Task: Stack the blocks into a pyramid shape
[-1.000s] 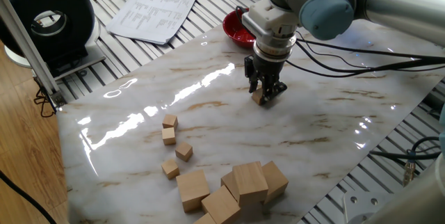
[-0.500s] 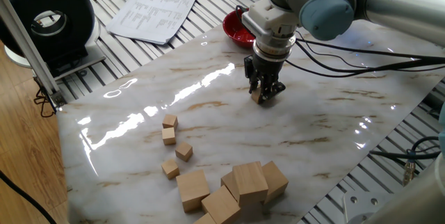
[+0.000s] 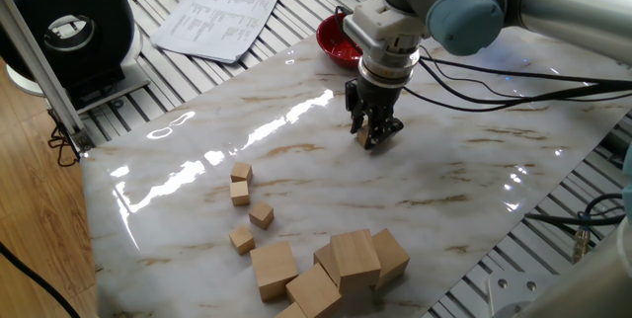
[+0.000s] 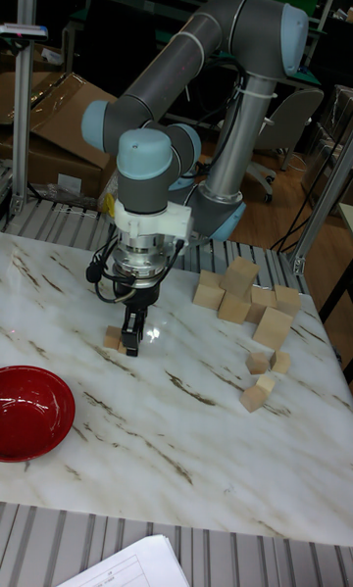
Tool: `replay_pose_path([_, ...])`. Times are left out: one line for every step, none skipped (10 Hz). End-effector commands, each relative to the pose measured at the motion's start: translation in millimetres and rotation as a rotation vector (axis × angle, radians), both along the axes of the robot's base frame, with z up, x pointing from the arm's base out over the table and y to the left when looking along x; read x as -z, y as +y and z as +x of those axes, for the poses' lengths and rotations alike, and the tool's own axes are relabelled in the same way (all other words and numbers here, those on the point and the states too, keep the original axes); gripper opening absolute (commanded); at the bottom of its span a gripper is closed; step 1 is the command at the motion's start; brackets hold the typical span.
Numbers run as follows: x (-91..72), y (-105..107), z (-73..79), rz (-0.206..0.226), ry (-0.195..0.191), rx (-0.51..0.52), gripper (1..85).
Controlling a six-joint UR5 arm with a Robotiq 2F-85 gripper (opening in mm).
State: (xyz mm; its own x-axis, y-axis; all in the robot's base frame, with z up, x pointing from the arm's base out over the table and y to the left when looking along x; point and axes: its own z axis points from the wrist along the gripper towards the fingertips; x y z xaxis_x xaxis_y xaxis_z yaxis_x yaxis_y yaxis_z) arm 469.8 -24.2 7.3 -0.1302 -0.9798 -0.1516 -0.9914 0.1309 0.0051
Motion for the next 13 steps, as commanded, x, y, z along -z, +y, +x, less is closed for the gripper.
replay_pose_path([-4.6, 7.3, 3.4, 0.023, -0.009, 0.007, 44.3])
replay_pose_path([-6.5, 6.8, 6.2, 0.013, -0.022, 0.003, 45.3])
replay_pose_path([-9.0, 5.4, 9.0, -0.005, -0.034, -0.004, 46.3])
replay_pose_path([-12.2, 6.1, 11.4, -0.019, -0.042, -0.006, 47.0])
replay_pose_path([-15.3, 11.8, 12.6, -0.013, -0.043, 0.001, 47.3])
replay_pose_path([-19.5, 21.6, 15.9, 0.0, -0.046, 0.009, 48.0])
replay_pose_path([-24.7, 33.5, 19.5, 0.01, -0.047, 0.025, 48.0])
replay_pose_path([-30.5, 47.2, 24.0, 0.014, -0.05, 0.046, 48.0])
replay_pose_path([-33.3, 57.5, 25.8, 0.018, -0.048, 0.064, 48.0])
replay_pose_path([-33.4, 65.4, 28.4, 0.028, -0.055, 0.081, 48.0])
replay_pose_path([-31.9, 69.1, 29.7, 0.031, -0.057, 0.097, 48.0])
replay_pose_path([-30.2, 76.5, 30.9, 0.037, -0.058, 0.117, 48.0])
replay_pose_path([-29.4, 84.6, 33.9, 0.038, -0.064, 0.132, 48.0])
